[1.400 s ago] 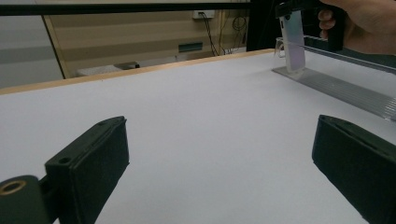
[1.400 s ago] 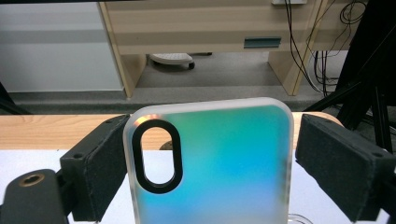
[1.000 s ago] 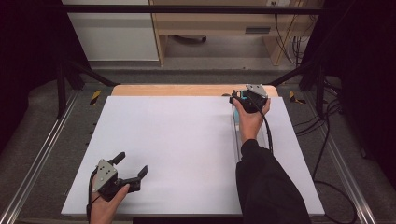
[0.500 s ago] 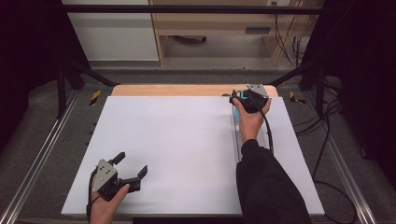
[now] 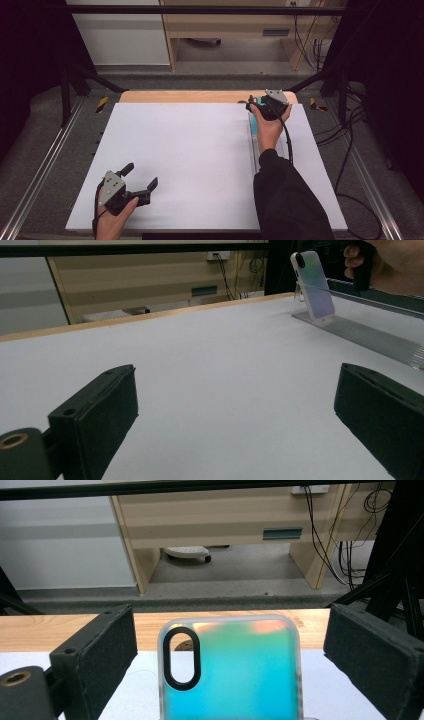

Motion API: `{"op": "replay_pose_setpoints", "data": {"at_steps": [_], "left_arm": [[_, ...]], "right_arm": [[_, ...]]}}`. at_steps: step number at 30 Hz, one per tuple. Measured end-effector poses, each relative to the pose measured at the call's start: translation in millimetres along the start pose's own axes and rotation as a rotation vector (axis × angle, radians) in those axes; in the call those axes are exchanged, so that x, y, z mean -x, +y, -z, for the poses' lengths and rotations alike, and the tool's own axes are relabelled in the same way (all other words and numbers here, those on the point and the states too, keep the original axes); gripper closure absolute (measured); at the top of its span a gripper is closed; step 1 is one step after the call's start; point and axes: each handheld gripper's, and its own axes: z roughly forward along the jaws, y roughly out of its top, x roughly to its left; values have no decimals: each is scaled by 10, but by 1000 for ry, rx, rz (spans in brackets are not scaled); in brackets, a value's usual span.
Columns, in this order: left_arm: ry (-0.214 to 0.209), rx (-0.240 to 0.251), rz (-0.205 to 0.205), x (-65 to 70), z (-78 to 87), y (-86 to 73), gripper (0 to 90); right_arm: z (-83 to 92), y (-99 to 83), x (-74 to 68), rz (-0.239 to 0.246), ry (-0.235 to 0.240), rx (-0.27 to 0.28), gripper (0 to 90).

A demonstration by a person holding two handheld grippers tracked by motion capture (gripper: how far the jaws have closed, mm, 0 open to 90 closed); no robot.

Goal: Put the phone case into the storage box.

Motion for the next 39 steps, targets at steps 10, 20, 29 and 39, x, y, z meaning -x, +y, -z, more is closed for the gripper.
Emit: {"op": "replay_pose_setpoints", "data": {"at_steps": [10,20,29,39], "left_arm": [[0,3,-1,-1,4,3,34],[1,3,0,-1,4,4,32],[0,7,0,-1,5,6,31],[1,7,0,-2,5,6,31]], "right_arm": [[49,47,20,8,-3,20,73],[95,80,11,21,-8,27,68],[147,121,17,18,2,30,59],[191,148,8,21,18,26,53]]}}
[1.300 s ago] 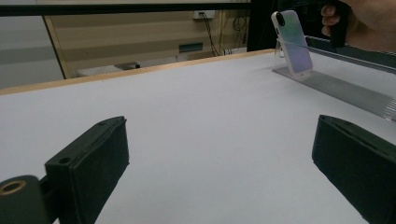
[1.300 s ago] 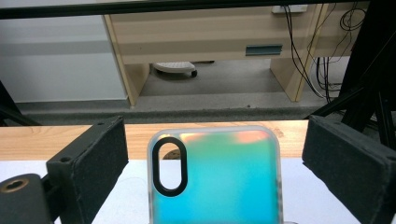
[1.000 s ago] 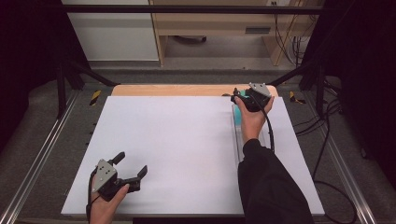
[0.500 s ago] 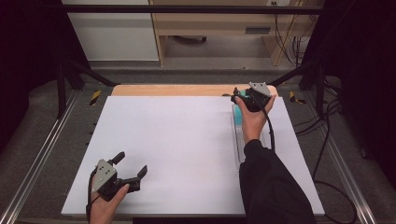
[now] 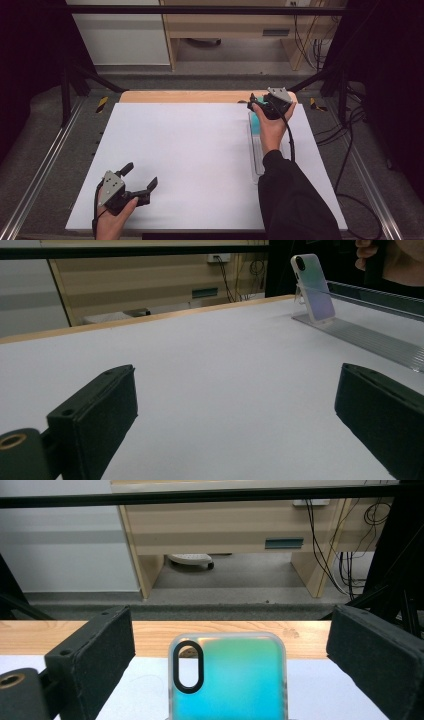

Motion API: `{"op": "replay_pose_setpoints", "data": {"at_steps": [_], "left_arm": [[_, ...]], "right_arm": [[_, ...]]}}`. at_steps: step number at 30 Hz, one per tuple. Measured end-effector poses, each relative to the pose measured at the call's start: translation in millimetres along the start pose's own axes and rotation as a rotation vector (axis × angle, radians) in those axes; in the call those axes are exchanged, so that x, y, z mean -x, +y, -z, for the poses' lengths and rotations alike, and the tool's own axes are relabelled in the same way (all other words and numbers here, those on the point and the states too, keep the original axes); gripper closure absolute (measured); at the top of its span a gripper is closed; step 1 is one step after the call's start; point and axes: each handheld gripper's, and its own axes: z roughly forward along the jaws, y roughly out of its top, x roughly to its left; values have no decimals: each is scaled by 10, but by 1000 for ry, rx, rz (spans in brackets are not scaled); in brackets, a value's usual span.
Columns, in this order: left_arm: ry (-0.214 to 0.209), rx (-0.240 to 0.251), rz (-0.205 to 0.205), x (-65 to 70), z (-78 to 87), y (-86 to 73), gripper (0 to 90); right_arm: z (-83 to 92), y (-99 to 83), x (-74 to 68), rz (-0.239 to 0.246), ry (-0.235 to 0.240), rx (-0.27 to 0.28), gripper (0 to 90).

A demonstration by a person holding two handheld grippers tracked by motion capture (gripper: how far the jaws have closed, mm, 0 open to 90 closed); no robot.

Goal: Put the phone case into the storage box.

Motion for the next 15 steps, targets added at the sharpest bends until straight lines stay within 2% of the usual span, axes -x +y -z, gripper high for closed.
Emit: {"op": "replay_pose_setpoints", "data": {"at_steps": [5,15], "left_arm": [[-1,0,-1,4,-2,1,31],[1,1,0,-1,0,1,30]], "right_arm": [[39,25,-24,-18,23,-12,52],[132,87,-56,1,42,-26,52]]}}
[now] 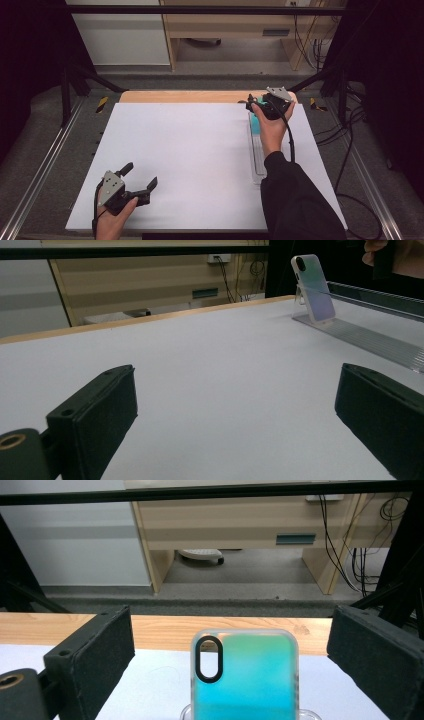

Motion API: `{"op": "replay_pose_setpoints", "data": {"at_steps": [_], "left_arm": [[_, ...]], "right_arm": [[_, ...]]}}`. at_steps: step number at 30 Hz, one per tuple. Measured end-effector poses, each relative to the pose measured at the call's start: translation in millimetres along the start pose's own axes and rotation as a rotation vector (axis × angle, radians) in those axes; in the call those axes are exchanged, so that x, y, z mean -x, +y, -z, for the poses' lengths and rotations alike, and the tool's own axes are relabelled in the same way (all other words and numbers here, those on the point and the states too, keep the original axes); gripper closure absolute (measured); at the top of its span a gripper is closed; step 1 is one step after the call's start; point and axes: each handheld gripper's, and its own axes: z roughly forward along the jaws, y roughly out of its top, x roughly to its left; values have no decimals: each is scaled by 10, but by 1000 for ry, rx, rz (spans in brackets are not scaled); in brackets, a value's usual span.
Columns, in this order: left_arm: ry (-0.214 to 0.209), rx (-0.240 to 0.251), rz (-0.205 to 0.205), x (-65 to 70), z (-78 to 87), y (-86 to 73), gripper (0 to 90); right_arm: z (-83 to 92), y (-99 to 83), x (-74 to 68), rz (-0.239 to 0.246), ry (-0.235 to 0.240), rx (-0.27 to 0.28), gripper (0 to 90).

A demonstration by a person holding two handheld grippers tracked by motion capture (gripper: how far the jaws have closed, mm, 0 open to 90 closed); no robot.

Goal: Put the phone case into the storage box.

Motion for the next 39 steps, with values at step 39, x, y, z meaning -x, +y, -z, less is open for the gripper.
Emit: {"op": "replay_pose_setpoints", "data": {"at_steps": [39], "left_arm": [[21,13,-1,-61,12,-5,26]], "right_arm": [[500,254,29,129,144,-183,48]]}}
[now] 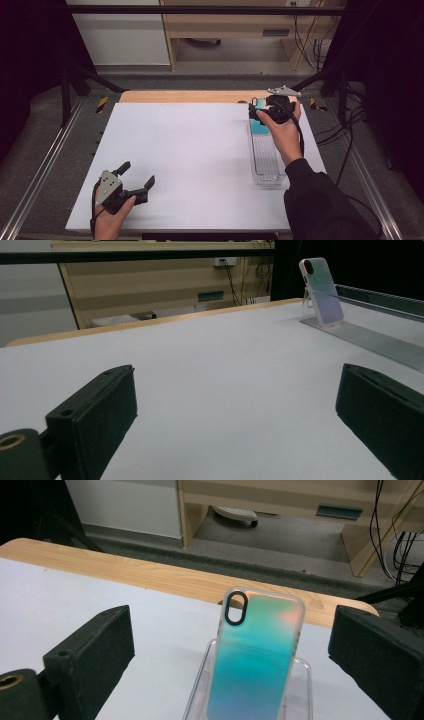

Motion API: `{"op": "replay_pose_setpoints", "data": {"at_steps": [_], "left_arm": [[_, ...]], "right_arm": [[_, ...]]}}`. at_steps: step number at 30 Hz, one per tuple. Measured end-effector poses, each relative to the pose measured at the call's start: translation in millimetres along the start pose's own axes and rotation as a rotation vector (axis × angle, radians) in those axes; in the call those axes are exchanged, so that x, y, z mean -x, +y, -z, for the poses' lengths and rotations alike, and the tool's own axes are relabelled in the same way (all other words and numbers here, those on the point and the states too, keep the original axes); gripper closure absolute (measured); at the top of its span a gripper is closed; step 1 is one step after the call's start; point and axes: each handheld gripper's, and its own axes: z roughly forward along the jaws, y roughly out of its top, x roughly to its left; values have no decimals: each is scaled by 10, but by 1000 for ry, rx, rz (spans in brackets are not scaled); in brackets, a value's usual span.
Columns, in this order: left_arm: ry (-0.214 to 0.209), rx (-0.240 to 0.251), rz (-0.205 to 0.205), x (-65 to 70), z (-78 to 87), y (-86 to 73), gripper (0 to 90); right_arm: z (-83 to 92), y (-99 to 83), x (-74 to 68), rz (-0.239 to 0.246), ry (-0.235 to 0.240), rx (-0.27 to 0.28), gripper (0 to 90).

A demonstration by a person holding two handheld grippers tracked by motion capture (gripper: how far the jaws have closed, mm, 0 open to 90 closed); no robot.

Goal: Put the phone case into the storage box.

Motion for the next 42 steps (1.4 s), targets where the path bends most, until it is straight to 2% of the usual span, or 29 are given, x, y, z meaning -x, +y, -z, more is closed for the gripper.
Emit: {"op": "replay_pose_setpoints", "data": {"at_steps": [8,13,25,42], "left_arm": [[2,1,-1,-4,2,0,26],[5,1,-3,-7,4,0,26],[12,5,0,-26,10,-3,26],[26,12,10,-72,23,-9,25]], "right_arm": [[97,10,67,2,8,-13,47],[148,8,108,-14,17,-25,46],[270,-15,186,-24,57,-44,43],[429,-36,234,-55,88,-33,42]]}}
